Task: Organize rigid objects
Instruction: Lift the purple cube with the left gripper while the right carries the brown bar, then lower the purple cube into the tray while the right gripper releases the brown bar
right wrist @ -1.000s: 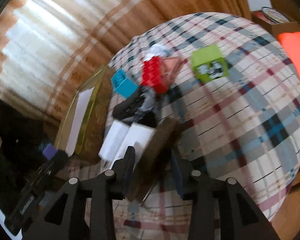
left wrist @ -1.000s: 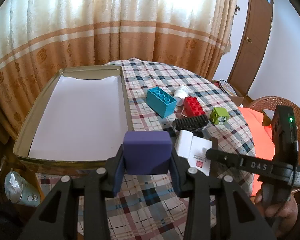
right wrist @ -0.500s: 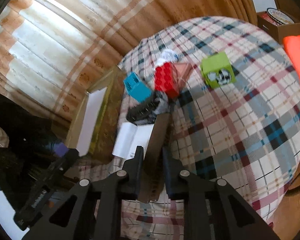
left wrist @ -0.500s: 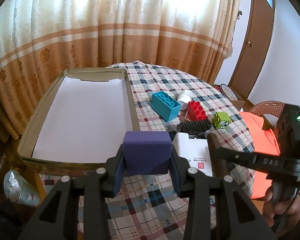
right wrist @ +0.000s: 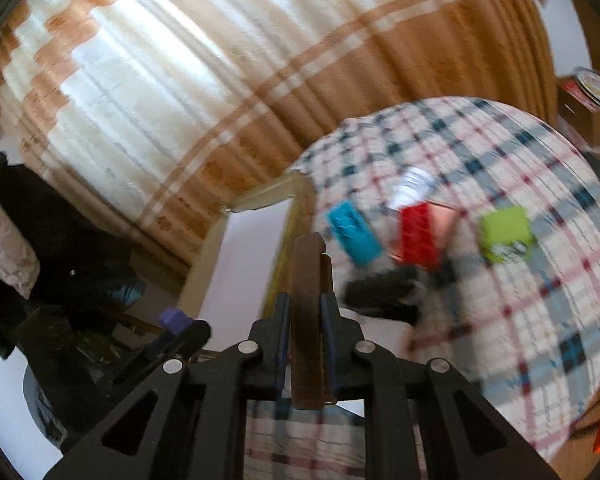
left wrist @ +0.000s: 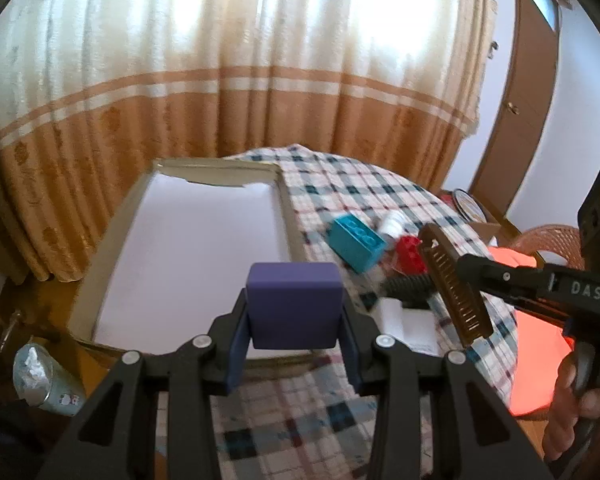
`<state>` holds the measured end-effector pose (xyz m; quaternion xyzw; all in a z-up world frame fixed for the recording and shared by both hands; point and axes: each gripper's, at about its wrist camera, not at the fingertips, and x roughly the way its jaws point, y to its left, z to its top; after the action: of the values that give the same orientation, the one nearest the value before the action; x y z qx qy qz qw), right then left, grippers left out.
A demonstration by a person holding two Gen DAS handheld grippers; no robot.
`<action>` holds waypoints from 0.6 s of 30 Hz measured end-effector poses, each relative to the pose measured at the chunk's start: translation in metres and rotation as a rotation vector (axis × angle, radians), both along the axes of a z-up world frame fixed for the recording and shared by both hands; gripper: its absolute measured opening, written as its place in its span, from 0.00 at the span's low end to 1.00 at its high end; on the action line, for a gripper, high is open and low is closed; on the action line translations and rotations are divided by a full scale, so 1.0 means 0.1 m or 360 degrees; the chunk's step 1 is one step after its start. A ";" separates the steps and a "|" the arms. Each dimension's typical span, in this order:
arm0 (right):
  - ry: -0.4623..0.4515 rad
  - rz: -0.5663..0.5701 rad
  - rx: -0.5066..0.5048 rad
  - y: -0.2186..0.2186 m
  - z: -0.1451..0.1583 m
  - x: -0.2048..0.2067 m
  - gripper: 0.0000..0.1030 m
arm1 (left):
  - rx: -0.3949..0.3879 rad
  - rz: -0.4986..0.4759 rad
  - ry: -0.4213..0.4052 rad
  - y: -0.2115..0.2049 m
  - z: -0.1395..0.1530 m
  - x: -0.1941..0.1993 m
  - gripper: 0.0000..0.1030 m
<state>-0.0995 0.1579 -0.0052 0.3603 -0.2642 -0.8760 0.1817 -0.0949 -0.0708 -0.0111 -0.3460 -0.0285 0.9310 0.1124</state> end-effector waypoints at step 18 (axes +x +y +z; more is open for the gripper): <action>-0.0039 0.0202 0.0025 -1.11 -0.16 -0.60 0.17 | -0.0154 0.0301 -0.0084 -0.55 -0.15 -0.40 0.38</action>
<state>-0.1593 0.0473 -0.0213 0.3885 -0.2362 -0.8602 0.2309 -0.1347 -0.1261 -0.0265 -0.3712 -0.0189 0.9283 0.0064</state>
